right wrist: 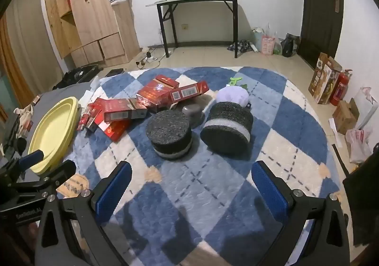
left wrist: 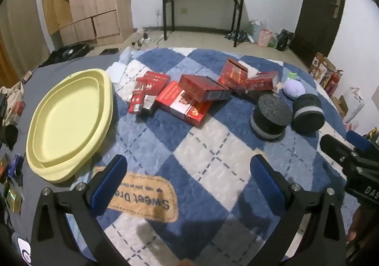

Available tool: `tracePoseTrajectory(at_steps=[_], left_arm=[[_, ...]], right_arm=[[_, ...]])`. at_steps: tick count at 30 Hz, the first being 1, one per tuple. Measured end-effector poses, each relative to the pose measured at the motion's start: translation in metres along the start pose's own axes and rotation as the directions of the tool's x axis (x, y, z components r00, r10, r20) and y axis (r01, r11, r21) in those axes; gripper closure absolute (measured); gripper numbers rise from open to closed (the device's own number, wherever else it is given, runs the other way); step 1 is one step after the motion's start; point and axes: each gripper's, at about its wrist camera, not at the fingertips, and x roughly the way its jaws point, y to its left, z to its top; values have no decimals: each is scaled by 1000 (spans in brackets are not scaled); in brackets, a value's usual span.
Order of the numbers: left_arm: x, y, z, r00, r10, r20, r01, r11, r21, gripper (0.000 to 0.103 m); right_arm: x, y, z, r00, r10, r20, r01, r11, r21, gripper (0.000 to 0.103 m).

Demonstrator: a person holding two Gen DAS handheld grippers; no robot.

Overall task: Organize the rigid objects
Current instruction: 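Move both tools toward the red boxes and black foam cylinders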

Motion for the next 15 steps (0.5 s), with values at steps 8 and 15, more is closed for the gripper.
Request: tracePoseTrajectory(at_steps=[8,15], left_arm=[[12,6,-1,999,-20,-49,19,1000,-23,0],[10,16,0,997,-76,-33,73,994,-79,0]], right_arm=[[6,-2,2,1000,1,-3,-1,1000,5,0],[12,-3,3,1000,24,-20,-24,1000,13,0]])
